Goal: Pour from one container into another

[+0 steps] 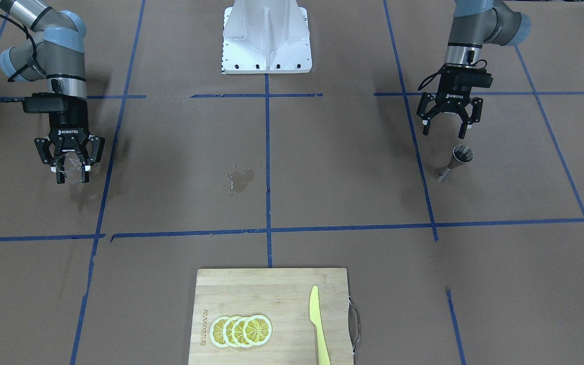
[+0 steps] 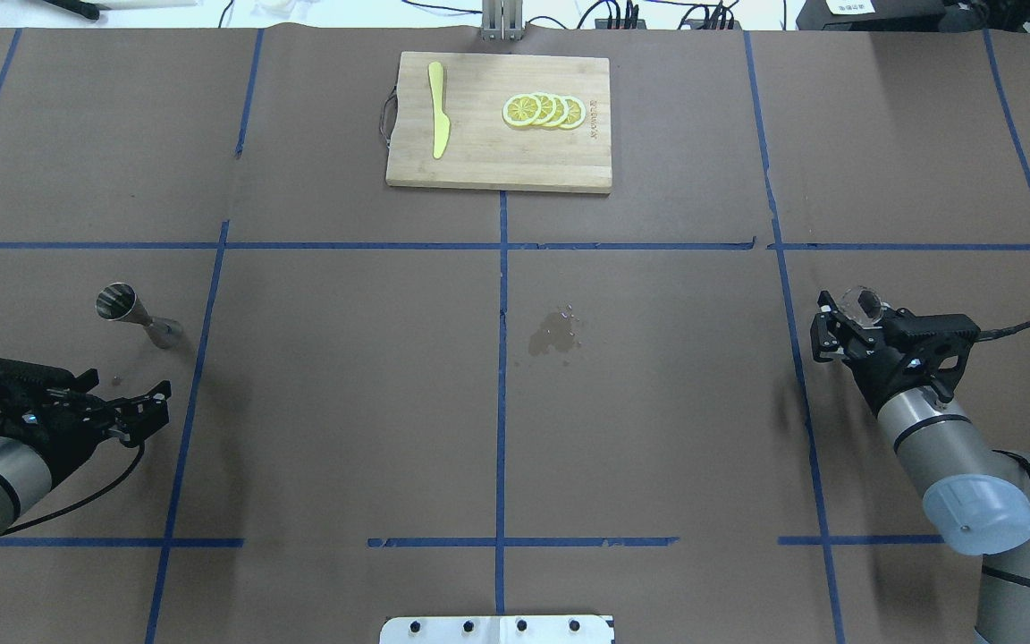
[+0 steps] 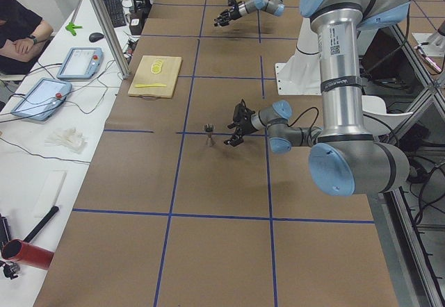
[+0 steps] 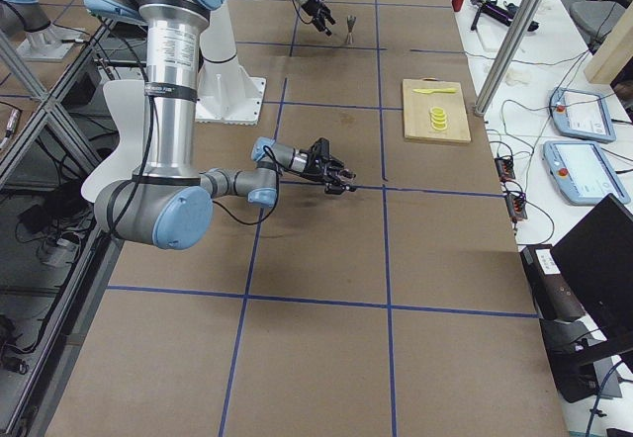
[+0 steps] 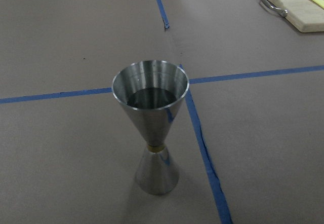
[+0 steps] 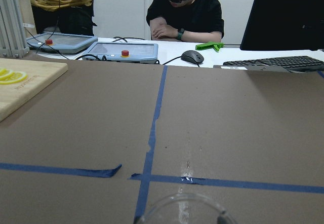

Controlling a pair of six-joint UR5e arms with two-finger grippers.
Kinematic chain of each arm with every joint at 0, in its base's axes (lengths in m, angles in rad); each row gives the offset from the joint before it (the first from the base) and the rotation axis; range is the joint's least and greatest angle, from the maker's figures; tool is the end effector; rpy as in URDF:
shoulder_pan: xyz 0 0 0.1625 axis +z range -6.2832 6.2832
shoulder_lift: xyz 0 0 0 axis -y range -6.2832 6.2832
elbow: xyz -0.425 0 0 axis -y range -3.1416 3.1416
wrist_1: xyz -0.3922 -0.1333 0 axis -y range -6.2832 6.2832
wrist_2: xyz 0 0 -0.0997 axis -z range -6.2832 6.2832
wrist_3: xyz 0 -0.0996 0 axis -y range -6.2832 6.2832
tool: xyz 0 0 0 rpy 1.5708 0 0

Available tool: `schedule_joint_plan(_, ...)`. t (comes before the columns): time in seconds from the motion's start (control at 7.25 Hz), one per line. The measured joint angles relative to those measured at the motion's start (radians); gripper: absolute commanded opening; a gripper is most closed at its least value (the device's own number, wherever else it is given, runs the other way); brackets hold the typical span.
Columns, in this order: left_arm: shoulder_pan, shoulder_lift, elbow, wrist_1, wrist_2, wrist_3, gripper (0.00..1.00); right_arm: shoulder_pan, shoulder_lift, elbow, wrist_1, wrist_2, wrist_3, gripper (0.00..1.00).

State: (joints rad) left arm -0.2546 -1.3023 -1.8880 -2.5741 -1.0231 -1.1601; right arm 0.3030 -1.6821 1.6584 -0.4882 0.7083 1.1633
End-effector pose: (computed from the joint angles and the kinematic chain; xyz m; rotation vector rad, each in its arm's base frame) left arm 0.3427 -0.2805 0.5088 0.8008 0.8042 -0.1489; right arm -0.3674 -0.3338 0.5390 1.0702 -0.6550 0.3652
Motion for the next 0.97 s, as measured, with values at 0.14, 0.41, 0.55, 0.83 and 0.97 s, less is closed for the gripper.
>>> schedule_joint_plan(0.14,-0.005,0.01,-0.027,0.0,-0.033,0.017,1.0,-0.027,0.003,-0.021,0.002,-0.019,0.009,0.0)
schedule_joint_plan(0.41,-0.012,0.033,-0.066,0.0,-0.057,0.044,1.0,-0.062,0.008,-0.043,0.003,-0.039,0.021,0.17)
schedule_joint_plan(0.55,-0.017,0.039,-0.075,0.0,-0.064,0.054,1.0,-0.071,0.009,-0.045,0.003,-0.042,0.022,0.36)
schedule_joint_plan(0.83,-0.032,0.042,-0.085,0.0,-0.097,0.061,1.0,-0.082,0.01,-0.045,0.003,-0.041,0.023,1.0)
schedule_joint_plan(0.97,-0.047,0.043,-0.09,0.0,-0.126,0.065,1.0,-0.084,0.01,-0.045,0.009,-0.041,0.023,1.0)
